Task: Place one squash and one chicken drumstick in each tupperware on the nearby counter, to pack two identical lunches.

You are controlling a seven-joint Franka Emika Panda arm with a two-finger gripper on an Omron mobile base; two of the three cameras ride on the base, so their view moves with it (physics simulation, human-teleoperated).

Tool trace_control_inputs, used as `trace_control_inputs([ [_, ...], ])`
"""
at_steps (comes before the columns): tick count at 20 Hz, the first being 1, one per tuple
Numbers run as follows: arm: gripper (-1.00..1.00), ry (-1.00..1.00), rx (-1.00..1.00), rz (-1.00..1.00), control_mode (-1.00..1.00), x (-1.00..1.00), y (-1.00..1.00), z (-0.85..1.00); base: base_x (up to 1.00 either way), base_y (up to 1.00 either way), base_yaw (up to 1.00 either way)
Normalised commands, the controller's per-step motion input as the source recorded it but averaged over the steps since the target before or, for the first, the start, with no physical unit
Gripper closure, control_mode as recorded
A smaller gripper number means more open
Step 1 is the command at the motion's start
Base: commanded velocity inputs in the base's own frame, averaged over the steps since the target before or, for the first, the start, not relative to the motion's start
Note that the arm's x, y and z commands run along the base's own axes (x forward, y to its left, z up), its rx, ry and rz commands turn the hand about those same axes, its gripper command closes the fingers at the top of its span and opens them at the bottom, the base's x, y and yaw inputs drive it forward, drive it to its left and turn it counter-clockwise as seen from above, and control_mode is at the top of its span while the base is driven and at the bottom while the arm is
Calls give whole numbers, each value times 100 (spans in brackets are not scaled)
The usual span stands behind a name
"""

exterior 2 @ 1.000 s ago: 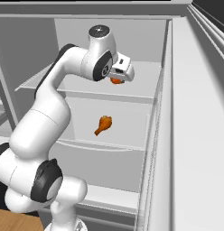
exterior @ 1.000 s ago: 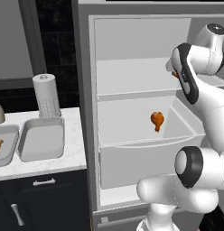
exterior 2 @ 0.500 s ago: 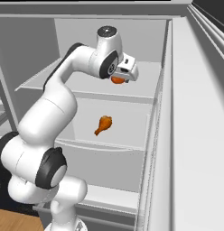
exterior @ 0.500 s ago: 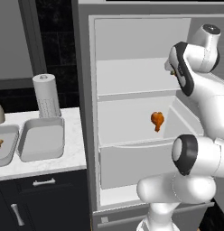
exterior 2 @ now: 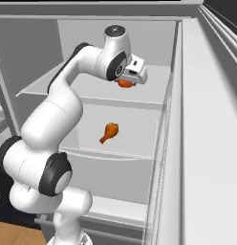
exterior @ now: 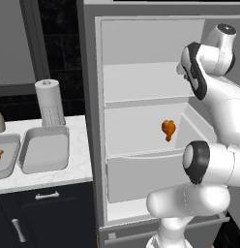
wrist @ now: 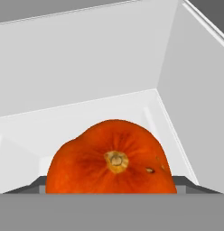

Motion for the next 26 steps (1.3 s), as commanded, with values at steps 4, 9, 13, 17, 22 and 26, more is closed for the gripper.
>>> trace_control_inputs([
  [4, 100, -17, 0, 5, -100, -98, 11, 0, 0, 0, 0],
  [9, 100, -31, 0, 3, -100, -100, 21, 3, 0, 0, 0],
  [13, 100, -16, 0, 2, -100, -100, 34, 4, 0, 0, 0],
  [17, 100, 18, 0, 0, -100, -100, 33, 20, 0, 0, 0],
  [22, 100, 5, 0, 1, -100, -100, 45, -7, 0, 0, 0],
  [26, 100, 0, -1, 0, -100, -96, 47, -17, 0, 0, 0],
])
